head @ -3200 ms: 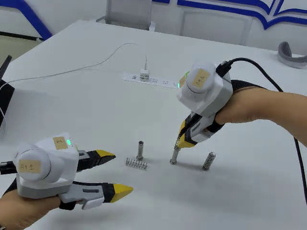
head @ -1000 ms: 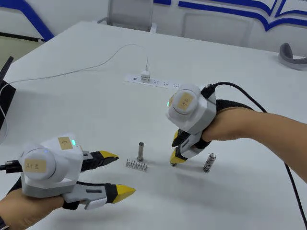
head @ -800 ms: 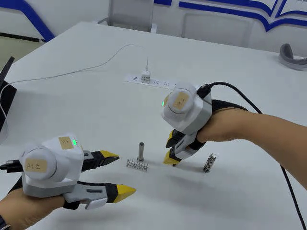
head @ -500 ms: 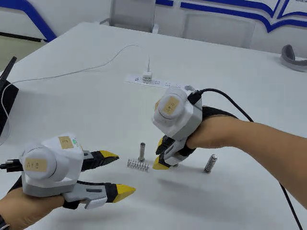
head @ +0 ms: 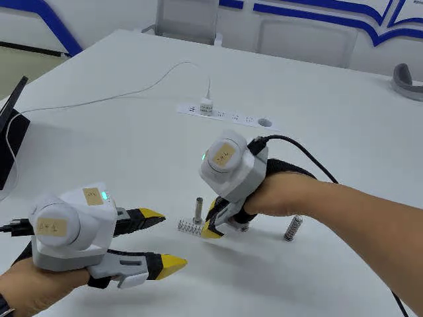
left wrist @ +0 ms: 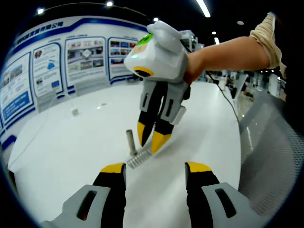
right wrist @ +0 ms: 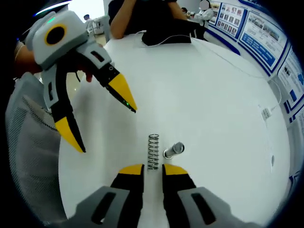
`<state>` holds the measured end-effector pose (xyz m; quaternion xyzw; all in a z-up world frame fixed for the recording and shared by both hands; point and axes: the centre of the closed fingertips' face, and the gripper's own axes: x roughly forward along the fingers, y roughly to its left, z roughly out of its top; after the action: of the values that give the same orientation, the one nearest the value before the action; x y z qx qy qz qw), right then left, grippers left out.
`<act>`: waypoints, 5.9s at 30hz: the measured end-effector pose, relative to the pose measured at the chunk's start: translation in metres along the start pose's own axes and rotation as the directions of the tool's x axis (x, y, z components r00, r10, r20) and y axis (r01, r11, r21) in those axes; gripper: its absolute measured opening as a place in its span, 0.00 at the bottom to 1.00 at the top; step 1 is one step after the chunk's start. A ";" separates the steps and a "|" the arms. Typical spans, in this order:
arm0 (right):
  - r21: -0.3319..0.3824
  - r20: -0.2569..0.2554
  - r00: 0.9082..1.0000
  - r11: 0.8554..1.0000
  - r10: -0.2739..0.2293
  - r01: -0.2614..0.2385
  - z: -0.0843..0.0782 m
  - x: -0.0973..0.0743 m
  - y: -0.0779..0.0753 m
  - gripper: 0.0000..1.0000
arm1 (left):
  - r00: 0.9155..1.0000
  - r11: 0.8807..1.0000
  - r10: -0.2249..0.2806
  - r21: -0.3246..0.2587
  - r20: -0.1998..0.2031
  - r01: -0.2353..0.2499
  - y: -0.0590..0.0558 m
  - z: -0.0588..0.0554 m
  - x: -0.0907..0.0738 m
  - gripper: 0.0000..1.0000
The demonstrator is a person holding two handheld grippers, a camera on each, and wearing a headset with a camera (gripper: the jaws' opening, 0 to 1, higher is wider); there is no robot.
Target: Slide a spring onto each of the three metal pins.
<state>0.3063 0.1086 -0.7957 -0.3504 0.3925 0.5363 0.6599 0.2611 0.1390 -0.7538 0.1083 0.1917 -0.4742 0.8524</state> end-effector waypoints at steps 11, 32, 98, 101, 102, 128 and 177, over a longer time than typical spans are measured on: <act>0.031 -0.006 1.000 0.999 0.009 -0.009 -0.002 0.009 -0.002 0.15 | 1.000 1.000 0.006 -0.005 -0.004 -0.006 0.003 -0.002 -0.002 0.50; -0.021 -0.014 1.000 1.000 0.017 -0.018 -0.002 0.005 0.007 0.12 | 1.000 1.000 0.002 0.000 -0.017 -0.002 0.002 -0.006 -0.003 0.49; -0.213 0.038 0.995 0.974 0.088 -0.078 0.001 -0.034 0.059 0.11 | 0.992 0.986 -0.124 0.116 0.033 0.119 -0.029 0.025 0.005 0.11; -0.199 0.056 0.994 0.977 0.091 -0.078 0.002 -0.034 0.059 0.11 | 0.991 0.987 -0.125 0.104 0.053 0.119 -0.028 0.030 0.005 0.11; -0.195 0.059 0.994 0.978 0.091 -0.077 0.003 -0.034 0.058 0.11 | 0.991 0.988 -0.125 0.102 0.056 0.119 -0.028 0.031 0.005 0.11; -0.121 0.146 0.984 0.989 0.102 -0.085 0.016 -0.035 0.064 0.12 | 0.981 0.989 -0.146 0.051 0.124 0.141 -0.034 0.053 0.006 0.10; 0.322 0.319 0.912 0.934 -0.259 0.153 -0.102 -0.114 0.036 0.35 | 0.992 0.990 -0.117 0.087 0.046 0.113 0.017 0.062 0.015 0.10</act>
<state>0.2428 -0.0245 -0.7408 -0.1865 0.3013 0.4538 0.8176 0.2963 0.1138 -0.7040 0.1209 0.1559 -0.5327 0.8230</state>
